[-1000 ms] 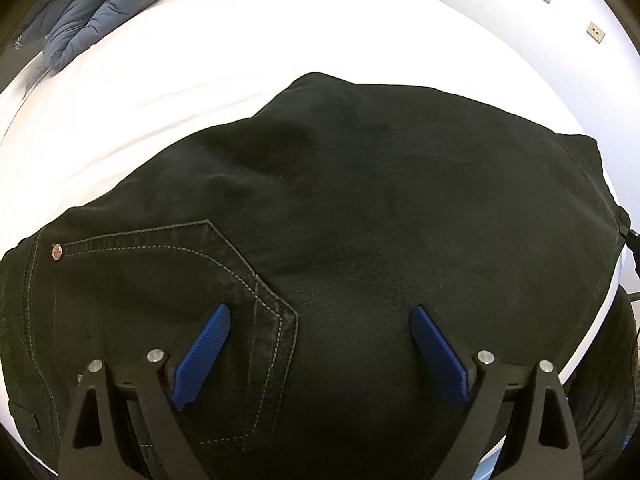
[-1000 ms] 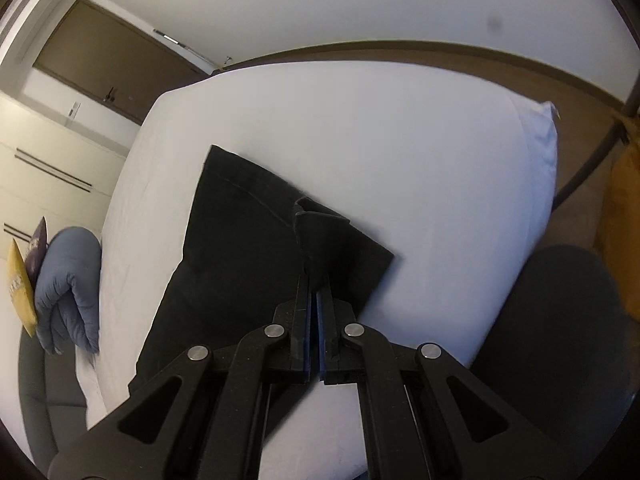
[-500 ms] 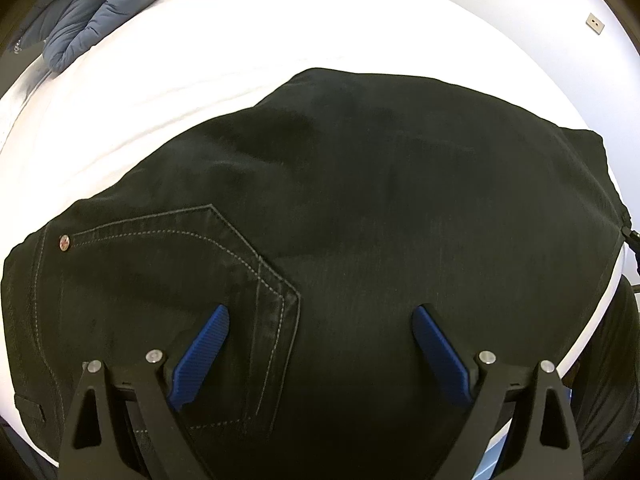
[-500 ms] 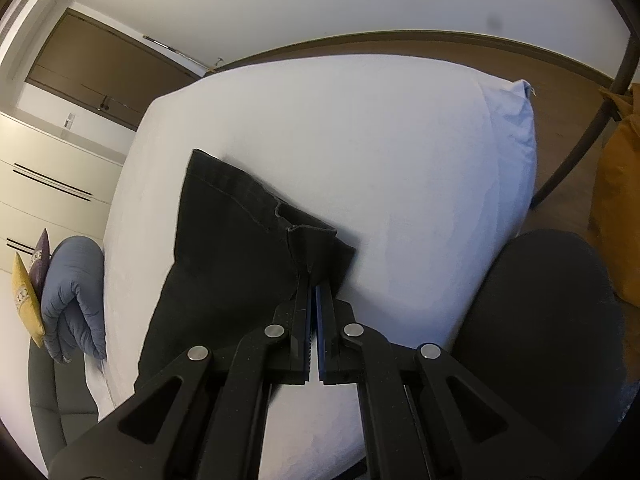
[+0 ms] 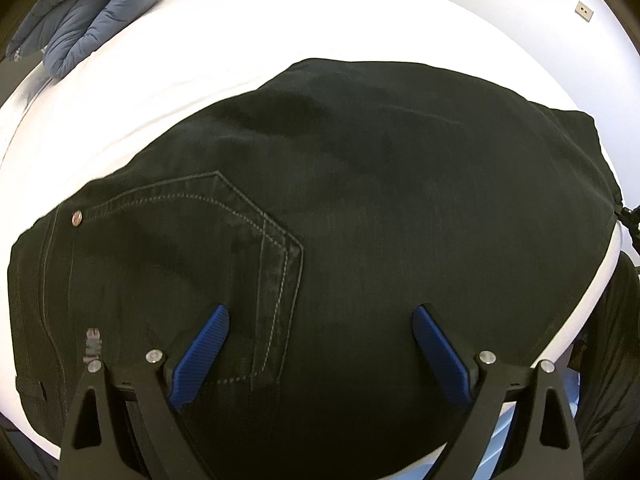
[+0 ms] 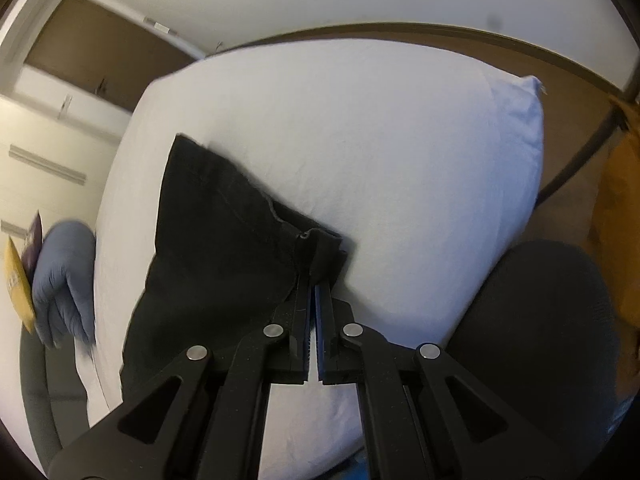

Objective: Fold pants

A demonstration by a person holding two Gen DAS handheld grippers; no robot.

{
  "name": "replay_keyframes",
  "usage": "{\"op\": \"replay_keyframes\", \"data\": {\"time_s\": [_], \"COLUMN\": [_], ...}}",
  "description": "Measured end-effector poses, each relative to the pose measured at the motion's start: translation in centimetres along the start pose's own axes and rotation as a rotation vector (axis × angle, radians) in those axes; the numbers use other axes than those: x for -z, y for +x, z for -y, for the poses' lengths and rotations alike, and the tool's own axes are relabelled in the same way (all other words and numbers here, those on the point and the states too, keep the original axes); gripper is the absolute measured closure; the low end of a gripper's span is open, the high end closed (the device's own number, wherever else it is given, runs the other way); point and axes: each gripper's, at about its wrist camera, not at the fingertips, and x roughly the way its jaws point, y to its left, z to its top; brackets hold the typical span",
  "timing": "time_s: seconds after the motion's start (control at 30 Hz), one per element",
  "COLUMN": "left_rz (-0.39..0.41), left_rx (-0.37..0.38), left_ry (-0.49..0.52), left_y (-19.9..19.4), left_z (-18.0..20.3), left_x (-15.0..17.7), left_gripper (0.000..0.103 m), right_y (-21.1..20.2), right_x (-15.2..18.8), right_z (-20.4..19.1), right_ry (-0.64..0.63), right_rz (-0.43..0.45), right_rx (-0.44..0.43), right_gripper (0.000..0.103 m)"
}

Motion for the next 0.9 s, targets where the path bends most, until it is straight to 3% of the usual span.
{"op": "replay_keyframes", "data": {"time_s": [0.03,0.07,0.17,0.2,0.3,0.47,0.57,0.67,0.8,0.9], "left_rz": [0.003,0.005,0.008,0.010,0.014,0.013,0.013,0.024,0.034,0.034], "left_rx": [-0.001,-0.004,-0.005,-0.003,-0.001,0.001,-0.001,0.007,0.024,0.033], "left_ry": [0.000,0.000,0.000,-0.002,0.001,-0.007,-0.006,-0.008,-0.015,-0.014], "left_y": [0.1,0.1,0.1,0.0,0.1,0.2,0.2,0.2,0.0,-0.6], "left_z": [-0.1,0.1,-0.6,-0.5,-0.5,-0.1,-0.2,-0.9,-1.1,-2.1], "left_x": [0.2,0.4,1.2,1.5,2.4,2.7,3.2,4.6,5.4,5.1], "left_gripper": [0.008,0.008,0.008,0.008,0.008,0.008,0.008,0.008,0.008,0.011], "right_y": [-0.4,-0.8,-3.5,-4.6,-5.2,-0.2,2.9,7.1,5.9,5.3], "right_x": [-0.2,-0.3,-0.1,0.2,2.3,11.7,16.1,19.8,22.8,22.5], "right_z": [0.2,0.3,-0.1,-0.6,-6.0,-18.1,-21.5,-20.9,-19.0,-18.0], "right_ry": [-0.001,-0.002,-0.046,-0.075,-0.323,-0.794,-0.962,-1.062,-1.212,-1.174], "right_rz": [-0.020,-0.033,0.023,0.047,0.030,-0.159,-0.190,-0.293,-0.174,-0.188], "right_rx": [-0.017,-0.024,0.119,0.147,0.122,-0.033,0.016,0.148,0.181,0.176], "right_gripper": [0.102,0.095,0.072,0.070,0.070,0.070,0.070,0.070,0.071,0.071]}}
